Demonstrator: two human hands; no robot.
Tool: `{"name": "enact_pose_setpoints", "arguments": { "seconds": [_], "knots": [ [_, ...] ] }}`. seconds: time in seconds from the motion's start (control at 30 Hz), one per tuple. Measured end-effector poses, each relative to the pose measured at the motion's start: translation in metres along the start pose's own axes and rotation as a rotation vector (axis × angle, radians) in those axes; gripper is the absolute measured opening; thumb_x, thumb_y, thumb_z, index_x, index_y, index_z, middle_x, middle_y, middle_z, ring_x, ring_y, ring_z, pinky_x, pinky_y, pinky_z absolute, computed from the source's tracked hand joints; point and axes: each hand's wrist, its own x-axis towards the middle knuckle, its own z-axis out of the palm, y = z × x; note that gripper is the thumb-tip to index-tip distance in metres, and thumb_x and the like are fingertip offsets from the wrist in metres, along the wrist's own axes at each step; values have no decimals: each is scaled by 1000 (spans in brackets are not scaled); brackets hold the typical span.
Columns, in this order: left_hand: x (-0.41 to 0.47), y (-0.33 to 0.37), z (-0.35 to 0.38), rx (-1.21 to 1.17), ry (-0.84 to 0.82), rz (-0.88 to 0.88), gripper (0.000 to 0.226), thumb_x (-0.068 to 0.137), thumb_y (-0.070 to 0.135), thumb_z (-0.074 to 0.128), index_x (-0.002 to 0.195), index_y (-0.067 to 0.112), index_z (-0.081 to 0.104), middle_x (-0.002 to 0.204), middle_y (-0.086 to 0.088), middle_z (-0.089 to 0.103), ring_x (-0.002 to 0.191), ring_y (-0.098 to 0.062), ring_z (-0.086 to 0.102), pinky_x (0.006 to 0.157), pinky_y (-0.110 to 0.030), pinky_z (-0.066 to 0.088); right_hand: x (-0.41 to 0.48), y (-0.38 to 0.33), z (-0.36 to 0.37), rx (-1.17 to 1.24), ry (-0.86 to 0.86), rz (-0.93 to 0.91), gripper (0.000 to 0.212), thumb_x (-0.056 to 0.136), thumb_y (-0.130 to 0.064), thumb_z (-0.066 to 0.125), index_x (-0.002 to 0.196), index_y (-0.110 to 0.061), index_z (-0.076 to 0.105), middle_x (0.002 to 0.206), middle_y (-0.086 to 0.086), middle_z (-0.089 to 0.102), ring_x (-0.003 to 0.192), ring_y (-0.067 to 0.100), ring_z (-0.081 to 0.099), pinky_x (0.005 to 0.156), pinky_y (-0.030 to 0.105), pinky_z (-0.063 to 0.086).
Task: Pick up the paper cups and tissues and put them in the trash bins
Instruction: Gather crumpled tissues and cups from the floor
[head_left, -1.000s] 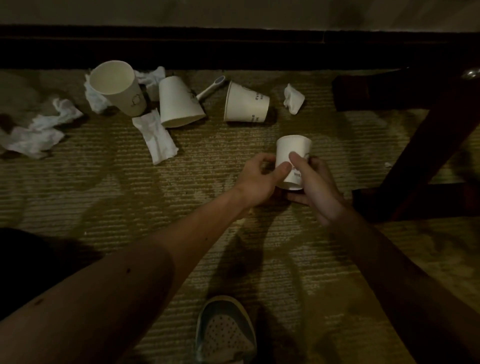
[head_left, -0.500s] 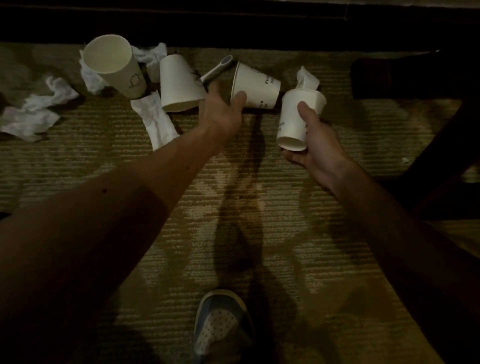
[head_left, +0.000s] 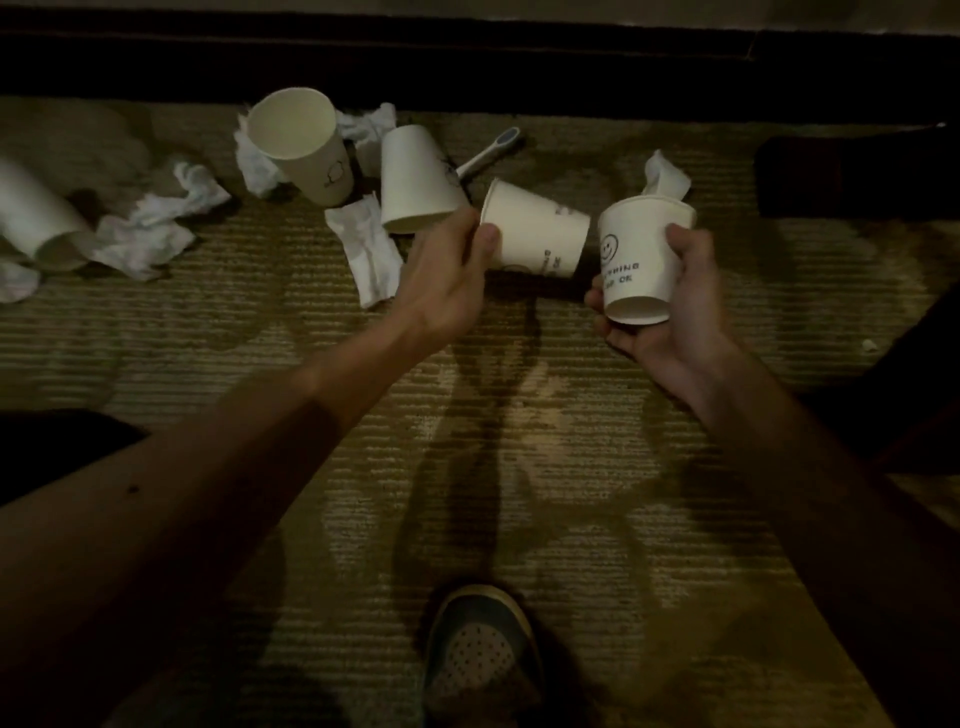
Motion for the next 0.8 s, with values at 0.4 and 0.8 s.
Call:
{"name": "enact_pose_setpoints", "arguments": {
  "seconds": [0.4, 0.8],
  "knots": [
    [-20, -40, -46, -101, 173, -249, 38, 102, 37, 46, 81, 14, 68, 73, -3, 67, 63, -10, 62, 54, -29, 47, 3, 39, 60, -217, -114, 159, 52, 91, -52, 46, 117, -10, 62, 93, 13, 71, 75, 23, 68, 67, 33, 52],
    [32, -53, -61, -117, 179, -332, 41, 100, 38, 52, 127, 10, 62, 107, 4, 55, 95, -7, 54, 65, -14, 38, 49, 6, 122, -175, -158, -93, 48, 95, -45, 45, 124, -11, 59, 104, 12, 68, 83, 19, 63, 61, 27, 47]
  ]
}}
